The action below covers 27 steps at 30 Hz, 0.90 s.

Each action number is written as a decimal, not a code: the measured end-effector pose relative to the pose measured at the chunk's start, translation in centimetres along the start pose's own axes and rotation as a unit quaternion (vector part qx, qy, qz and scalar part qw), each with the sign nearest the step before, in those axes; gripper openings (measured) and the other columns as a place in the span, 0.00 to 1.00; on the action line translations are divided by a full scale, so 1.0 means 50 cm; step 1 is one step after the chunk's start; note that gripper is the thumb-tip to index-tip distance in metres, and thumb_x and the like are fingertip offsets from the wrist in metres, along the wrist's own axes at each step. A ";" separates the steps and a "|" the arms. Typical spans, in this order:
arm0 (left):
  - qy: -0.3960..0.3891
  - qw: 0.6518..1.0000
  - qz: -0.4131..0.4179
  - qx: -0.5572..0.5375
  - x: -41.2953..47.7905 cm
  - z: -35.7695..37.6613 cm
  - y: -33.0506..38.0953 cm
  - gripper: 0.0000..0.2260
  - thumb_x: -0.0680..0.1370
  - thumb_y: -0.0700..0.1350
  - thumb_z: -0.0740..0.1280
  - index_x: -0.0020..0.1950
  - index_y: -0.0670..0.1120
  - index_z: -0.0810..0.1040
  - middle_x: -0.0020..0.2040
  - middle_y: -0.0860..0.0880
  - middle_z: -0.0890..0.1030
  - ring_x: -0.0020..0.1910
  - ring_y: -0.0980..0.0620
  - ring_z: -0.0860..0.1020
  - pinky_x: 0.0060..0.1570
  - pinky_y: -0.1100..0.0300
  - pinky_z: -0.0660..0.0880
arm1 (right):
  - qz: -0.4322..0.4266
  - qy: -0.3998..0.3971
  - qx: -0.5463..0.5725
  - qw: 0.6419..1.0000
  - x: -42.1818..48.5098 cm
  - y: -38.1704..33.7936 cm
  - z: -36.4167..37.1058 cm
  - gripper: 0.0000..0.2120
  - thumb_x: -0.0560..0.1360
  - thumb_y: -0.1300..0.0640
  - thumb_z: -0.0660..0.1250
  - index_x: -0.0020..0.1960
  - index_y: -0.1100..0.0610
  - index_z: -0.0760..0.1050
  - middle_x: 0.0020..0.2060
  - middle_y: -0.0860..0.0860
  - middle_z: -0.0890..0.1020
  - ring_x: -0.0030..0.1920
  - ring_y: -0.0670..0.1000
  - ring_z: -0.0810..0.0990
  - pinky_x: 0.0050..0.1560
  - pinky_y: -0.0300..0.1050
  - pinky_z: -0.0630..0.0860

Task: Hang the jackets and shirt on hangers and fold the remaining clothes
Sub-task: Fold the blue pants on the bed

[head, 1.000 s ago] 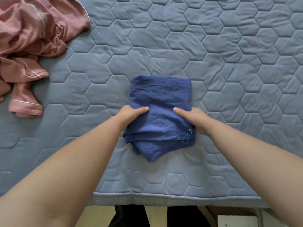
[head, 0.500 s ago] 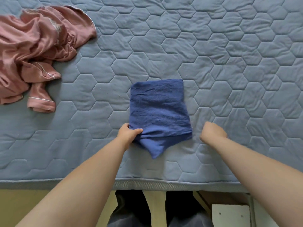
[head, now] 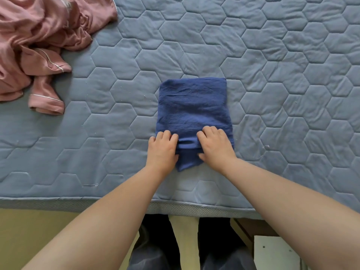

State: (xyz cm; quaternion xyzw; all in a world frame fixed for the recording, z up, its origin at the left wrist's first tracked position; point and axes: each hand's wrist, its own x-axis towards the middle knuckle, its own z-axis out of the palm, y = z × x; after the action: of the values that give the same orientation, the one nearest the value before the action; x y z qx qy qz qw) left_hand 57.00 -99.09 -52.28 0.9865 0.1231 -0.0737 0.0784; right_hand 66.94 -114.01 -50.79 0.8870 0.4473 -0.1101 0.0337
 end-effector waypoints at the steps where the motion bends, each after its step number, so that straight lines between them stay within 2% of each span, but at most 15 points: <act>1: -0.001 1.000 0.013 0.012 0.007 0.000 -0.005 0.21 0.51 0.44 0.79 0.39 0.46 0.74 0.36 0.47 0.75 0.35 0.44 0.75 0.32 0.56 0.68 | 0.000 0.003 -0.021 1.000 0.009 -0.002 0.000 0.25 0.44 0.56 0.81 0.36 0.58 0.75 0.34 0.55 0.75 0.34 0.57 0.75 0.34 0.46 0.71; 4: -0.003 0.998 0.063 0.028 0.023 -0.011 -0.013 0.21 0.44 0.36 0.77 0.31 0.46 0.71 0.26 0.48 0.72 0.25 0.46 0.72 0.28 0.61 0.63 | -0.018 -0.004 -0.056 0.998 0.024 0.007 0.004 0.20 0.41 0.65 0.77 0.26 0.57 0.70 0.24 0.53 0.72 0.25 0.55 0.72 0.28 0.42 0.64; 6: 0.003 0.996 0.086 0.002 0.033 -0.018 -0.014 0.21 0.43 0.33 0.75 0.29 0.45 0.69 0.24 0.48 0.70 0.22 0.46 0.70 0.27 0.61 0.57 | -0.020 0.023 -0.022 0.999 0.029 0.022 -0.001 0.20 0.40 0.67 0.74 0.25 0.57 0.67 0.21 0.53 0.70 0.21 0.54 0.69 0.27 0.41 0.58; 8: 0.031 0.994 0.097 -0.033 0.037 -0.035 -0.016 0.20 0.45 0.30 0.72 0.29 0.44 0.68 0.24 0.46 0.68 0.21 0.45 0.67 0.27 0.61 0.54 | -0.027 0.082 0.010 0.996 0.029 0.032 -0.013 0.16 0.45 0.69 0.69 0.26 0.57 0.66 0.21 0.54 0.68 0.21 0.55 0.67 0.28 0.41 0.55; 11: 0.108 0.985 0.125 -0.047 0.041 -0.061 -0.022 0.14 0.53 0.28 0.65 0.29 0.43 0.67 0.26 0.45 0.67 0.23 0.45 0.65 0.27 0.60 0.53 | -0.063 0.211 -0.004 0.976 0.029 0.042 -0.035 0.09 0.57 0.70 0.59 0.29 0.57 0.64 0.24 0.55 0.67 0.24 0.55 0.65 0.29 0.45 0.57; 13: 0.131 0.979 0.153 -0.029 0.042 -0.067 -0.026 0.10 0.58 0.29 0.60 0.30 0.43 0.68 0.27 0.45 0.67 0.24 0.45 0.66 0.27 0.59 0.54 | -0.088 0.246 -0.018 0.965 0.025 0.048 -0.030 0.10 0.63 0.71 0.56 0.30 0.57 0.65 0.26 0.55 0.66 0.26 0.55 0.65 0.31 0.48 0.58; 15: 0.111 0.978 0.177 -0.010 0.033 -0.054 -0.029 0.11 0.55 0.29 0.62 0.29 0.44 0.69 0.27 0.46 0.68 0.23 0.46 0.66 0.27 0.59 0.53 | -0.121 0.216 -0.034 0.968 0.013 0.046 -0.008 0.09 0.65 0.68 0.57 0.30 0.57 0.66 0.26 0.55 0.68 0.26 0.55 0.67 0.31 0.48 0.59; 17: 0.046 0.984 0.175 0.000 0.021 -0.028 -0.028 0.16 0.49 0.28 0.68 0.30 0.44 0.70 0.26 0.47 0.68 0.22 0.46 0.67 0.25 0.61 0.53 | -0.130 0.149 -0.024 0.980 -0.001 0.032 0.011 0.05 0.58 0.66 0.60 0.30 0.57 0.68 0.25 0.54 0.70 0.24 0.55 0.70 0.26 0.44 0.61; 19: -0.010 0.991 0.131 -0.004 0.011 -0.026 -0.018 0.21 0.47 0.29 0.72 0.33 0.43 0.71 0.27 0.47 0.70 0.23 0.45 0.69 0.24 0.62 0.55 | -0.103 0.097 0.019 0.990 -0.009 0.016 0.020 0.10 0.52 0.68 0.64 0.31 0.58 0.69 0.26 0.54 0.71 0.25 0.56 0.71 0.25 0.42 0.63; 21: -0.050 0.996 0.065 -0.030 0.008 -0.027 -0.015 0.17 0.57 0.31 0.73 0.40 0.42 0.72 0.33 0.45 0.74 0.30 0.43 0.74 0.26 0.58 0.59 | -0.063 0.086 0.071 0.992 -0.011 0.002 0.019 0.11 0.56 0.63 0.69 0.36 0.59 0.71 0.31 0.55 0.73 0.31 0.58 0.73 0.29 0.45 0.68; 22: -0.062 0.997 0.031 -0.042 0.009 -0.024 -0.017 0.12 0.65 0.33 0.69 0.45 0.42 0.71 0.38 0.44 0.75 0.36 0.41 0.75 0.30 0.55 0.61 | -0.049 0.083 0.083 0.992 -0.011 -0.005 0.021 0.13 0.59 0.57 0.71 0.40 0.60 0.72 0.35 0.55 0.74 0.35 0.58 0.74 0.33 0.47 0.71; 23: -0.058 0.996 0.026 -0.059 0.008 -0.021 -0.021 0.08 0.69 0.37 0.66 0.46 0.41 0.71 0.40 0.44 0.75 0.39 0.40 0.75 0.32 0.53 0.63 | -0.033 0.070 0.080 0.994 -0.008 -0.011 0.021 0.19 0.60 0.50 0.73 0.44 0.60 0.74 0.38 0.55 0.75 0.39 0.58 0.75 0.38 0.49 0.73; 24: -0.042 0.995 0.041 -0.076 0.007 -0.019 -0.026 0.07 0.70 0.43 0.65 0.45 0.42 0.72 0.40 0.44 0.75 0.39 0.40 0.75 0.32 0.53 0.65 | -0.018 0.047 0.071 0.996 -0.003 -0.014 0.019 0.26 0.58 0.45 0.75 0.48 0.59 0.75 0.41 0.55 0.76 0.42 0.58 0.75 0.41 0.50 0.74; 25: -0.019 0.995 0.072 -0.071 0.007 -0.017 -0.031 0.12 0.69 0.51 0.66 0.43 0.42 0.73 0.38 0.45 0.74 0.37 0.42 0.74 0.32 0.53 0.67 | -0.001 0.024 0.055 0.998 0.004 -0.017 0.017 0.31 0.54 0.42 0.77 0.50 0.59 0.75 0.43 0.55 0.76 0.44 0.58 0.76 0.44 0.51 0.73; 27: -0.007 0.992 0.125 0.014 0.010 -0.007 -0.039 0.22 0.61 0.62 0.69 0.40 0.44 0.74 0.37 0.47 0.74 0.36 0.45 0.74 0.33 0.55 0.69 | 0.023 -0.010 0.019 1.000 0.020 -0.016 0.022 0.34 0.51 0.42 0.79 0.49 0.58 0.75 0.43 0.55 0.76 0.44 0.58 0.75 0.43 0.51 0.73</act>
State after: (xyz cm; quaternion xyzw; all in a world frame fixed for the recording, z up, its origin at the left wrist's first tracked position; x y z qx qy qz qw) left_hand 57.01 -97.03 -52.31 0.9947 -0.0026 -0.0717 0.0743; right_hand 66.68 -112.95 -52.07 0.8965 0.4240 -0.1261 0.0240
